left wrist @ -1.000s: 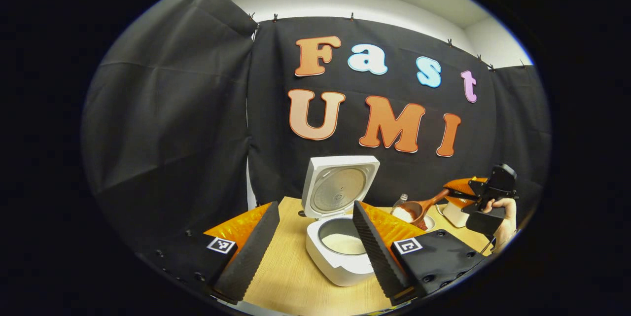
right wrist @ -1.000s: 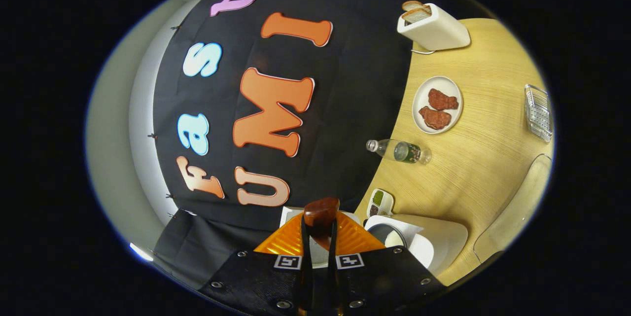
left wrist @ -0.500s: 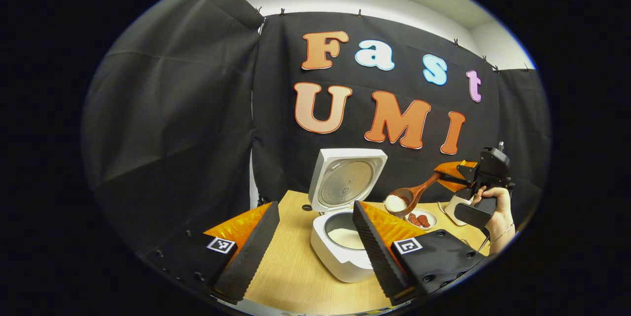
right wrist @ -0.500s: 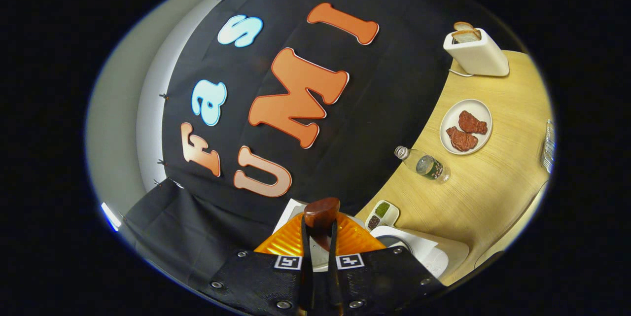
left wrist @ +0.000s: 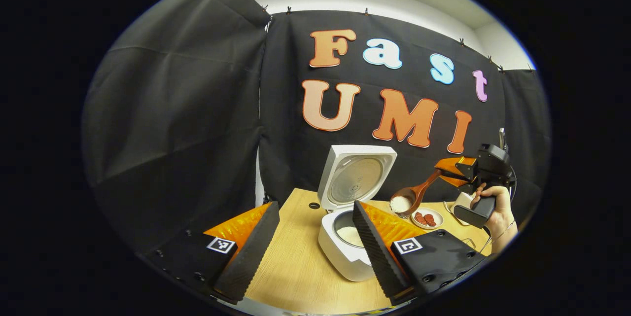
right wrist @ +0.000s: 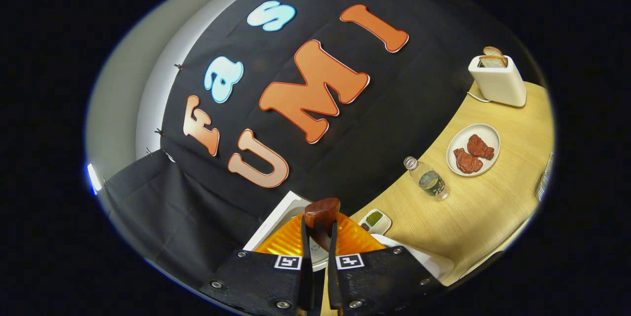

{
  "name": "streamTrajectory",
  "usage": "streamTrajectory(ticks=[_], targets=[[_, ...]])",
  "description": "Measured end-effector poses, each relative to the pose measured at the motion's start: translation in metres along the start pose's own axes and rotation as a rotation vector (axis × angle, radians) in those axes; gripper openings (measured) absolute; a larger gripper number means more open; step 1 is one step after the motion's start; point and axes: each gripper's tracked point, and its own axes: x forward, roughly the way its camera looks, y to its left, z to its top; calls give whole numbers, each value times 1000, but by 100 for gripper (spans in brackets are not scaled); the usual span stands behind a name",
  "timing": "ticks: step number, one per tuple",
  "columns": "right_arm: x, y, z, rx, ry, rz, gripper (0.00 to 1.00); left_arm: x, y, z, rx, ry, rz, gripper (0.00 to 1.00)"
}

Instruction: Close the left gripper, press the button to open the rice cooker; take a wooden spoon from the chopstick holder with the right hand, scoop a spoonful of rice and pour it into the rice cooker, then put the wooden spoon back into the chopstick holder.

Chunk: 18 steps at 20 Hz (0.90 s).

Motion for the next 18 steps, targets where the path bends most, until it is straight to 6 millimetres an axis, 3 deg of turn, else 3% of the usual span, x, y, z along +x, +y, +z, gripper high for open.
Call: streamTrajectory(ticks=[6, 18], targets=[[1, 10, -1, -26, -16, 13, 11, 1, 3, -1, -5, -3, 6, 100], [5, 27, -7, -238, -43, 39, 11, 4, 10, -3, -14, -5, 17, 100]])
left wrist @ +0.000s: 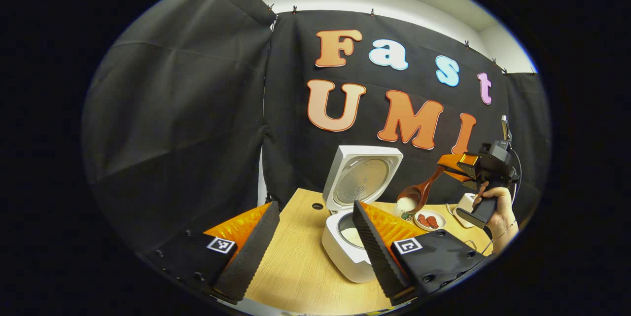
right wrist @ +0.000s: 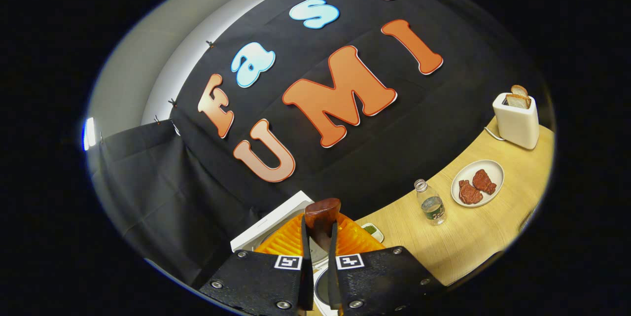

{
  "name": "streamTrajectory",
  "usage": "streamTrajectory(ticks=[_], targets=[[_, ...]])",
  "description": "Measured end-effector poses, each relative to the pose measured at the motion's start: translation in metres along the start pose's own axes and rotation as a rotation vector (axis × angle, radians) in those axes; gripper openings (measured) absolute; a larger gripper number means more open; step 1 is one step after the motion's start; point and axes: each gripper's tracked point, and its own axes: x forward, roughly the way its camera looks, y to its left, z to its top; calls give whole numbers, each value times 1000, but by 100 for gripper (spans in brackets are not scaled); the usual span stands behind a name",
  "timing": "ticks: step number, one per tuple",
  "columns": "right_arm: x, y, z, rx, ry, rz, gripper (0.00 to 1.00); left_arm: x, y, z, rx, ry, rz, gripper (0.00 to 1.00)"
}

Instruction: Close the left gripper, press the button to open the rice cooker; take a wooden spoon from the chopstick holder with the right hand, scoop a spoonful of rice and pour it into the rice cooker, then put the wooden spoon back into the chopstick holder.

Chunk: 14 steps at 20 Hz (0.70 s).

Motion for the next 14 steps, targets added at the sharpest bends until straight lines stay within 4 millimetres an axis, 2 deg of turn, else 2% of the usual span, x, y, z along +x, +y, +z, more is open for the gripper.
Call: streamTrajectory(ticks=[7, 14], targets=[[4, 12, -9, -118, 18, 41, 11, 2, 2, -3, 1, 2, 9, 100], [-4, 30, -12, -249, 4, 89, 11, 1, 5, -3, 5, 3, 15, 100]])
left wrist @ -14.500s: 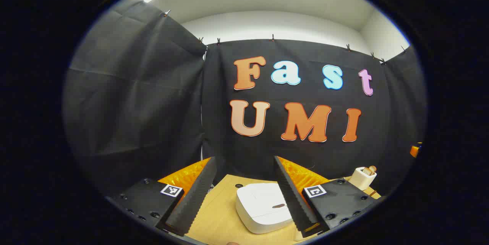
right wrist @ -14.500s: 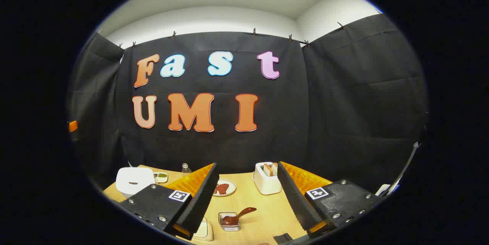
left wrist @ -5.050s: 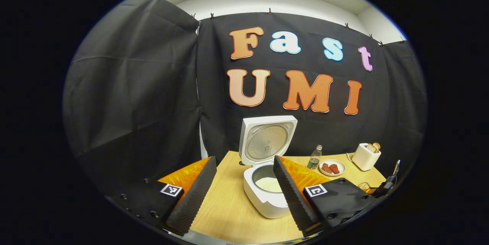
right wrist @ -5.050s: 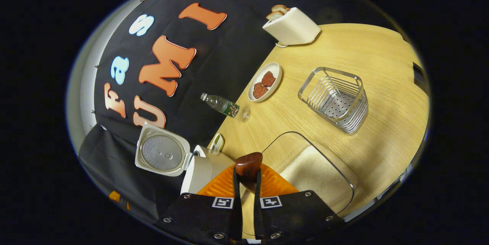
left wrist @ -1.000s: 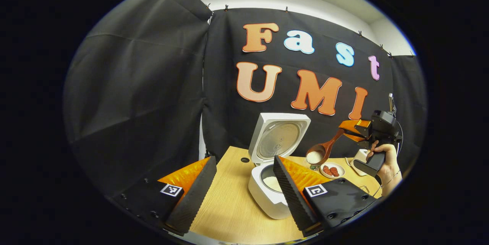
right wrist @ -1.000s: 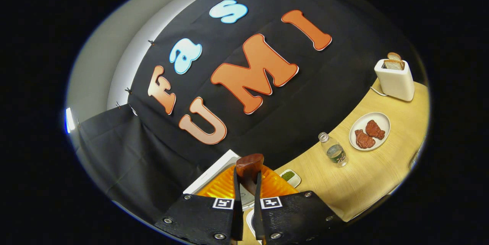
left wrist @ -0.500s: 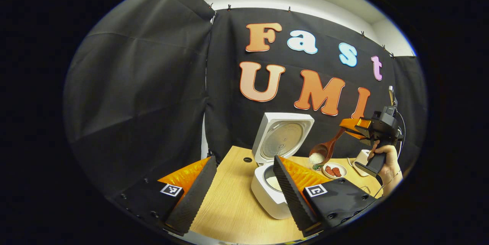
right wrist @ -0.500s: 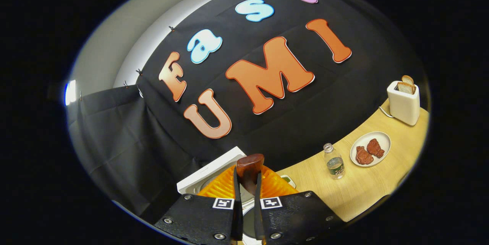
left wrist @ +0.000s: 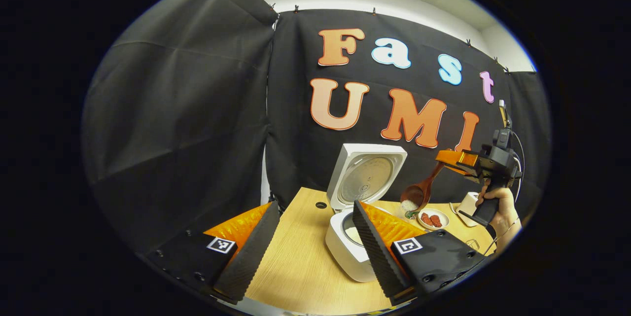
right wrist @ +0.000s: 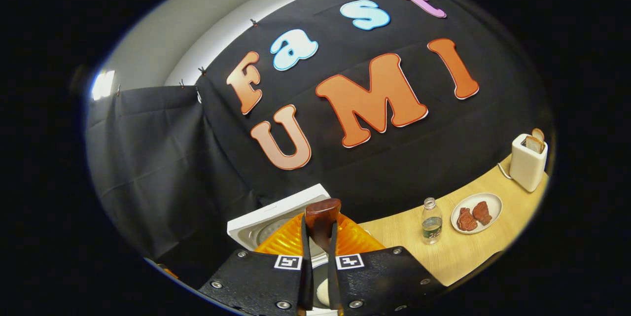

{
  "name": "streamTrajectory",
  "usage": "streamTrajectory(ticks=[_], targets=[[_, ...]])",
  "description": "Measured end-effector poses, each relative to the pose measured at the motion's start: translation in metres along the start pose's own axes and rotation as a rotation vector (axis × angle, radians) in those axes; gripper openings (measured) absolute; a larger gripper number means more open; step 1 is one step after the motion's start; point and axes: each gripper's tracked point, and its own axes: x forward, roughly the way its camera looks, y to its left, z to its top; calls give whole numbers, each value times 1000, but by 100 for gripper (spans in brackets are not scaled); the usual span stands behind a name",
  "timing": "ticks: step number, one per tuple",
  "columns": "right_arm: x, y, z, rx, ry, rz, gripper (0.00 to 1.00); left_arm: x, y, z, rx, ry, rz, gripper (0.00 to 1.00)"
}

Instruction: Close the left gripper, press the button to open the rice cooker; take a wooden spoon from the chopstick holder with the right hand, scoop a spoonful of rice and pour it into the rice cooker, then put the wooden spoon back into the chopstick holder.

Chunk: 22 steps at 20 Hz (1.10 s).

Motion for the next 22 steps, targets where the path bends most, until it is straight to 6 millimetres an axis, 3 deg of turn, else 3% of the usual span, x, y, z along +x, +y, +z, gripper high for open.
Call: streamTrajectory(ticks=[10, 22], targets=[[-9, 26, -10, -164, 11, 75, 11, -5, 5, -3, -5, 1, 10, 100], [-18, 36, -26, -329, 31, 127, 11, -12, 7, -4, 0, 5, 16, 100]])
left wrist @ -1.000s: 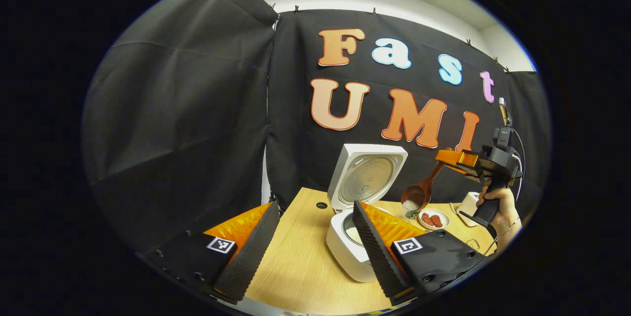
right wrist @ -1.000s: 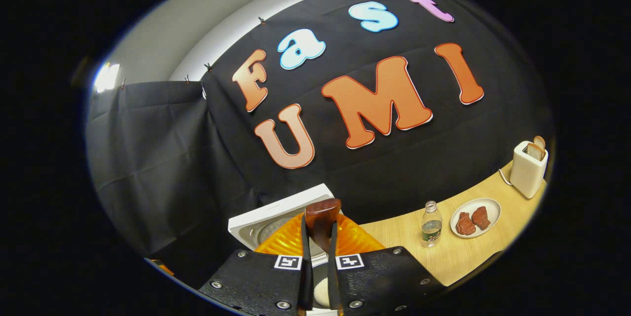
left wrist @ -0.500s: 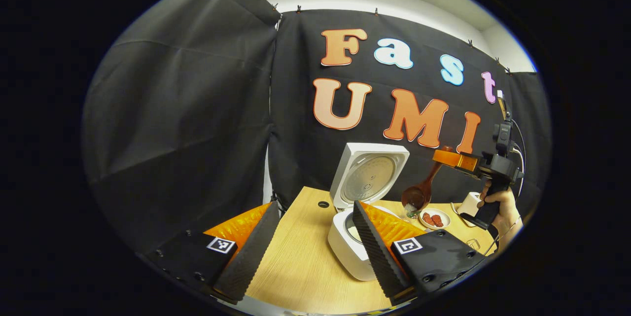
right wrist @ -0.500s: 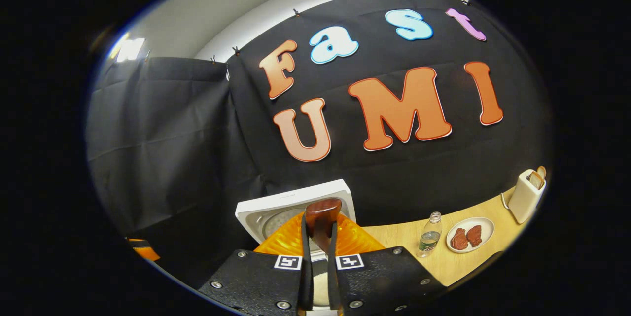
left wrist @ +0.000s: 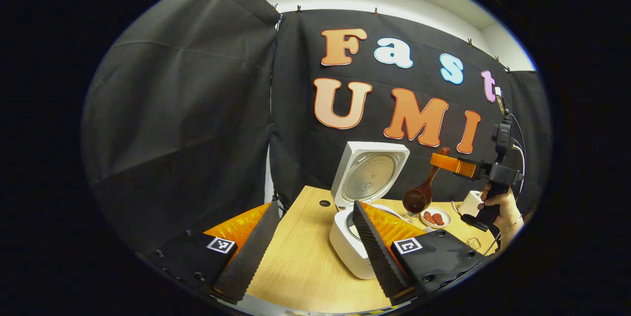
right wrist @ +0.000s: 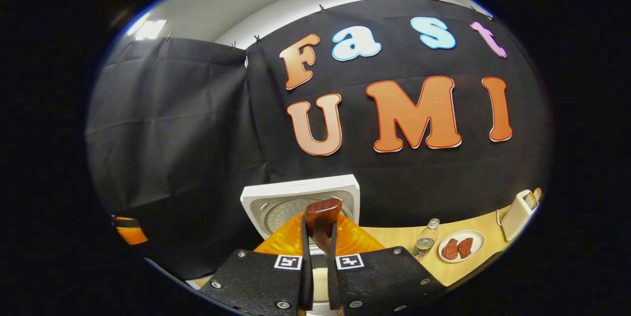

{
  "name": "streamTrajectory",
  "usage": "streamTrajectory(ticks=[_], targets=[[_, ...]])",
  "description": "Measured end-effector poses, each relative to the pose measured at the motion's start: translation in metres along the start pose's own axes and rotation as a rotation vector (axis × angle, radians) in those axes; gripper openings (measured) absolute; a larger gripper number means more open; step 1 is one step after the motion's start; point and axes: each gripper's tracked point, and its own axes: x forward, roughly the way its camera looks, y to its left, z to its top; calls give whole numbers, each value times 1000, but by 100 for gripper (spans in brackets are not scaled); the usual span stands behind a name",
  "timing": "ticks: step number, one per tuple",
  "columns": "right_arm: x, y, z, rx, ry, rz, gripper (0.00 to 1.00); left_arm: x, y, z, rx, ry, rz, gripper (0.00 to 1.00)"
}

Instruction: Close the left gripper, press the button to open the rice cooker; take a wooden spoon from the chopstick holder with the right hand, scoop a spoonful of rice and pour it into the rice cooker, then put the wooden spoon back into the chopstick holder.

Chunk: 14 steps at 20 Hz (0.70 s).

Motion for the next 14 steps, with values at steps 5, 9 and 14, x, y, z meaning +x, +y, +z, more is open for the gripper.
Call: streamTrajectory(ticks=[5, 9, 14], targets=[[-10, -10, -3, 25, 7, 0, 11, -2, -3, 0, 1, 0, -2, 100], [-26, -39, -1, 22, 3, -47, 11, -3, -10, 0, -9, -2, -13, 100], [-52, -83, 0, 45, -8, -124, 11, 5, -24, 4, -9, -4, -34, 100]])
